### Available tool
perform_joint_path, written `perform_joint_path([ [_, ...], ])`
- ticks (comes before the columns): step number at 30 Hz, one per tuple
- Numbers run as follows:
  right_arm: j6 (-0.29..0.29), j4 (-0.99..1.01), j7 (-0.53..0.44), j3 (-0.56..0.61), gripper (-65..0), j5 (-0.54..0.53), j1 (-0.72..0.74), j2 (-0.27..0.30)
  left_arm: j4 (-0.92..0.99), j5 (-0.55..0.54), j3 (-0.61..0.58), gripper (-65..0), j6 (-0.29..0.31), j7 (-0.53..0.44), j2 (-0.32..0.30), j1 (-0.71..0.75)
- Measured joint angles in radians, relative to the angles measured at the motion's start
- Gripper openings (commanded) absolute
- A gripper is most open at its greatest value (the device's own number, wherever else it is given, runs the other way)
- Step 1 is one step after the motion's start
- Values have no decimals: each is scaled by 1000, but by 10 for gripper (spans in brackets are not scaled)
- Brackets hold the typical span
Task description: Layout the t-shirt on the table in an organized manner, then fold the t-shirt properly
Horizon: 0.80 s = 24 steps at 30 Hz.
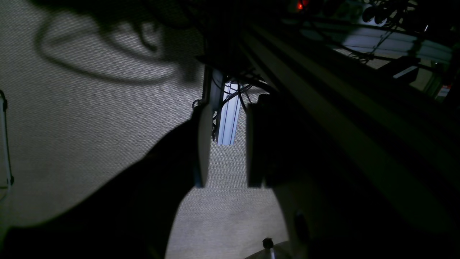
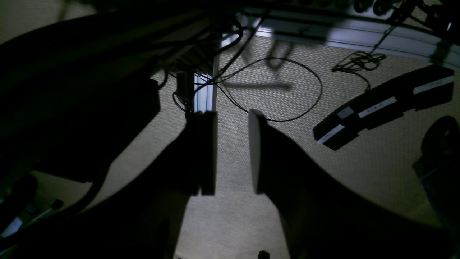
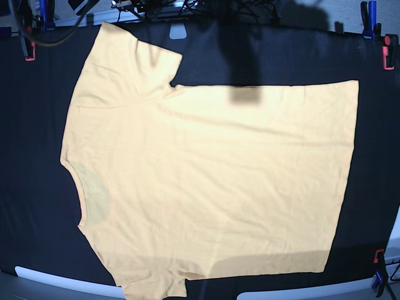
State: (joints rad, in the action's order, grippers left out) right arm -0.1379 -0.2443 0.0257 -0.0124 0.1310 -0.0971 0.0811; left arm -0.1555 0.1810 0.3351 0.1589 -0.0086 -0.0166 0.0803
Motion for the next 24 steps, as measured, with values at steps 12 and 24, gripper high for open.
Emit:
perform_joint_path([
  [12,-13,0,2,0,-499,0,0,16,0,37,-1,-495,74,-18,3,0],
  [24,-47,-21,26,0,-499,0,-36,48,-19,-51,-165,-495,70,34,-6,14],
])
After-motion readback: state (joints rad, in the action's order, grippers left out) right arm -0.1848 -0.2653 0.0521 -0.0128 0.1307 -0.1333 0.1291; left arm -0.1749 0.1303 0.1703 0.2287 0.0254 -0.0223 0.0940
